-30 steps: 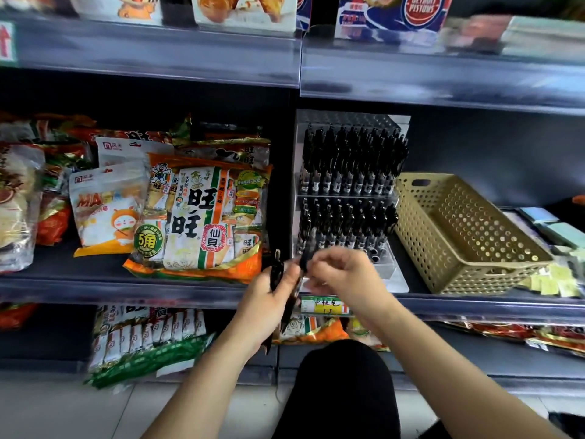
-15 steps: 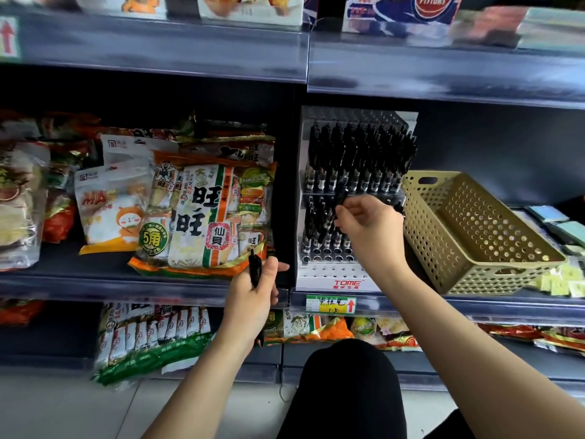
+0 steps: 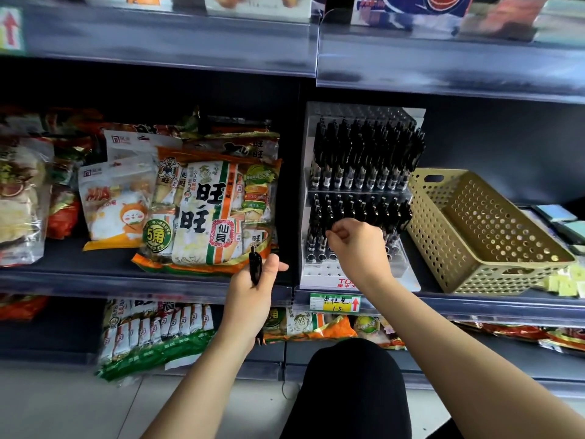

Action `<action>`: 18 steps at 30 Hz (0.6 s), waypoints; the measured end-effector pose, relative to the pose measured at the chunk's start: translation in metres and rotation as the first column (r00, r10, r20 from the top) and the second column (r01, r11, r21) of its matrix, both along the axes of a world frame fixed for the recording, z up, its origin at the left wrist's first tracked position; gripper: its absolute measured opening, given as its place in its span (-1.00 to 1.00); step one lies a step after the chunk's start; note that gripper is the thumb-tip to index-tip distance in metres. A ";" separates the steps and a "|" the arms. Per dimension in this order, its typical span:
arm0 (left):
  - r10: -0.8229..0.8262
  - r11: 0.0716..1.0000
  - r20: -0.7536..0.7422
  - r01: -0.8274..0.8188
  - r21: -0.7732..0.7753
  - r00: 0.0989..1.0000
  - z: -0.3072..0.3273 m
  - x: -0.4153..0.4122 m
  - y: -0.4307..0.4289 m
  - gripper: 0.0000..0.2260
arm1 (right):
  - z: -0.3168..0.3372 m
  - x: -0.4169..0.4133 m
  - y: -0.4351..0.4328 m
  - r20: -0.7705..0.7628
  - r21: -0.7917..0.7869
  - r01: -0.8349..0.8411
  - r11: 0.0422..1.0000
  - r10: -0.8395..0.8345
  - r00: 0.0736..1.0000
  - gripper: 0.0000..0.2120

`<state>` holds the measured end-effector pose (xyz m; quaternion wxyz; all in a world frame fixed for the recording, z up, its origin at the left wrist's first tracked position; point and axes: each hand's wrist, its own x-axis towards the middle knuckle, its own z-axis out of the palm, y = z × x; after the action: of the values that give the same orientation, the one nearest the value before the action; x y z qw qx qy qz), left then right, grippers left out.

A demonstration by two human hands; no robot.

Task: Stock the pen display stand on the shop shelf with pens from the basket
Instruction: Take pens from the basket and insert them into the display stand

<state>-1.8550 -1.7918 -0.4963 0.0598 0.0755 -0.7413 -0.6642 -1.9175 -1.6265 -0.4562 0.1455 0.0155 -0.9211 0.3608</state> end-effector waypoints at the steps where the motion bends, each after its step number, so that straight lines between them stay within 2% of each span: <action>1: -0.005 1.000 -0.004 0.005 0.005 1.000 0.001 -0.001 0.000 -0.66 | 0.000 0.000 0.000 0.002 0.003 -0.001 1.000 0.001 1.000 -0.84; 4: -0.012 0.998 0.013 0.011 0.064 1.000 0.006 -0.001 0.002 -0.61 | 0.001 0.002 0.000 0.019 -0.010 0.010 1.000 -0.010 1.000 -0.82; 8: -0.046 0.992 0.046 0.040 0.123 0.998 0.010 -0.004 0.006 -0.36 | 0.001 0.015 0.000 -0.024 -0.032 0.038 0.999 -0.039 0.999 -0.81; 10: -0.073 0.980 0.065 0.060 0.189 0.995 0.012 -0.004 0.009 -0.23 | 0.004 0.025 0.000 -0.035 -0.074 -0.055 0.996 0.052 0.998 -0.87; 12: -0.144 0.967 0.078 0.124 0.221 0.987 0.016 -0.001 0.013 -0.18 | 0.006 0.034 -0.003 0.025 -0.142 -0.231 0.963 0.237 0.971 -0.89; 16: -0.272 0.959 0.084 0.263 0.106 0.959 0.011 0.005 0.024 -0.28 | 0.005 0.050 -0.012 0.167 -0.228 -0.424 0.876 0.465 0.870 -0.89; 18: -0.326 0.945 0.079 0.322 0.063 0.942 0.008 0.008 0.028 -0.20 | 0.002 0.055 -0.013 0.173 -0.274 -0.447 0.852 0.501 0.848 -0.89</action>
<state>-1.8473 -1.7642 -0.4883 -0.0848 -0.0168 -0.7290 -0.6791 -1.8621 -1.6391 -0.4542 -0.0593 0.1836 -0.8524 0.4860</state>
